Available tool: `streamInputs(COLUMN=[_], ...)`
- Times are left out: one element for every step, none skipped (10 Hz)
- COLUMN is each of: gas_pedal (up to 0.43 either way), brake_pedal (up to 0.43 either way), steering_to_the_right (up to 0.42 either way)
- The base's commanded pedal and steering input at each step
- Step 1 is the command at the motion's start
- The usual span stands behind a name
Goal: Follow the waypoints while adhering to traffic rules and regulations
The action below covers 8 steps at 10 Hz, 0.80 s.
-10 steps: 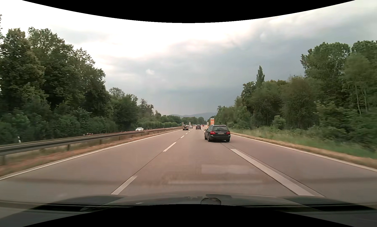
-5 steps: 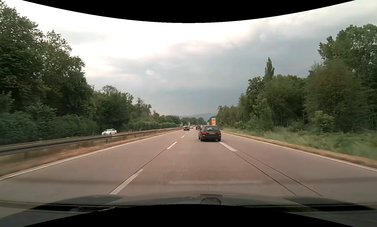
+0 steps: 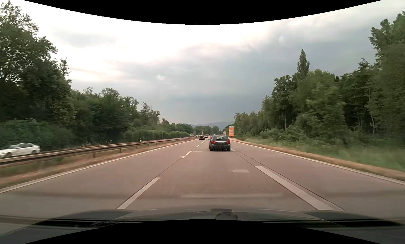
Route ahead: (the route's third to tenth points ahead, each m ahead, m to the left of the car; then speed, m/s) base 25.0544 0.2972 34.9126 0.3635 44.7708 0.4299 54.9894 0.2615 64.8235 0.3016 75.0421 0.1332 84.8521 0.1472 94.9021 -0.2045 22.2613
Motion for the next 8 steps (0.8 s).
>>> streamInputs(gas_pedal=[0.169, 0.177, 0.177, 0.197, 0.197, 0.209, 0.209, 0.209], brake_pedal=[0.0, 0.0, 0.0, 0.0, 0.0, 0.0, 0.0, 0.0], steering_to_the_right=[0.0, 0.0, 0.0, 0.0, 0.0, 0.0, 0.0, 0.0])
